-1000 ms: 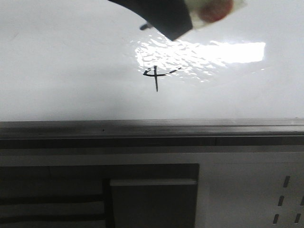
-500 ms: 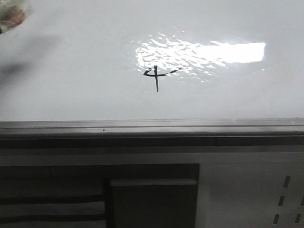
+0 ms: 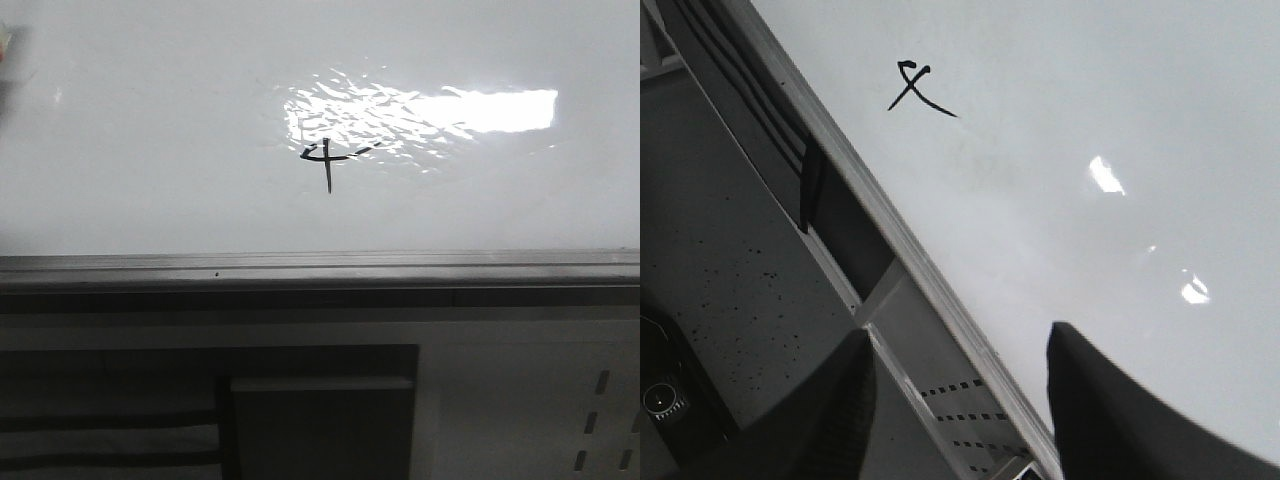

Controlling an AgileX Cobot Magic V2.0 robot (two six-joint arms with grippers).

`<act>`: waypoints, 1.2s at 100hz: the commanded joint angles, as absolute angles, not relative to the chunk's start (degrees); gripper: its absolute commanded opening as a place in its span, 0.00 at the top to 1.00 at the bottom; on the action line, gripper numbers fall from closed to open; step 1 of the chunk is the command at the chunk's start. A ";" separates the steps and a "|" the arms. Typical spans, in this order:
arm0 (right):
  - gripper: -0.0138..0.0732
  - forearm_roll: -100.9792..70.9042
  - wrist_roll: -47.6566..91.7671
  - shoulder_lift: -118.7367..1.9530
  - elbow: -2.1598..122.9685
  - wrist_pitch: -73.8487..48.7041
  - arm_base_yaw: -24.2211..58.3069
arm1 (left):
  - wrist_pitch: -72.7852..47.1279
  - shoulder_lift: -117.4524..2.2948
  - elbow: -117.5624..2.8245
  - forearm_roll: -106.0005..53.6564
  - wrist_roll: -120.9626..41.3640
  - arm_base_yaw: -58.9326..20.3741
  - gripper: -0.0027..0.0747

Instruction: Write number 4 on whiteboard

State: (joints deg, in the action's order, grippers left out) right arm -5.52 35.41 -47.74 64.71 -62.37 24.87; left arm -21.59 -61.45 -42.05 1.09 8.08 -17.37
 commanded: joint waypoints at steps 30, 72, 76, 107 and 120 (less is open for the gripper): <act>0.45 -5.47 35.08 -47.43 66.42 -59.66 24.58 | -15.61 -65.46 -43.50 0.47 8.72 -17.20 0.99; 0.45 -5.47 35.08 -47.43 66.42 -61.01 24.58 | -15.72 -66.48 -43.50 -0.30 8.72 -17.20 0.98; 0.45 -5.47 35.08 -47.43 66.42 -61.01 24.58 | -15.72 -66.48 -43.50 -0.30 8.72 -17.20 0.97; 0.45 -5.47 35.08 -47.43 66.42 -61.01 24.58 | -15.72 -66.48 -43.50 -0.30 8.72 -17.20 0.66; 0.45 -5.47 35.08 -47.43 66.42 -61.01 24.58 | -15.72 -66.48 -43.50 0.31 8.62 -17.20 0.56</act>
State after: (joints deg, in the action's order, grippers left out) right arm -5.52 35.33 -47.74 64.71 -63.81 24.75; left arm -19.61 -67.46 -42.05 0.00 8.08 -17.37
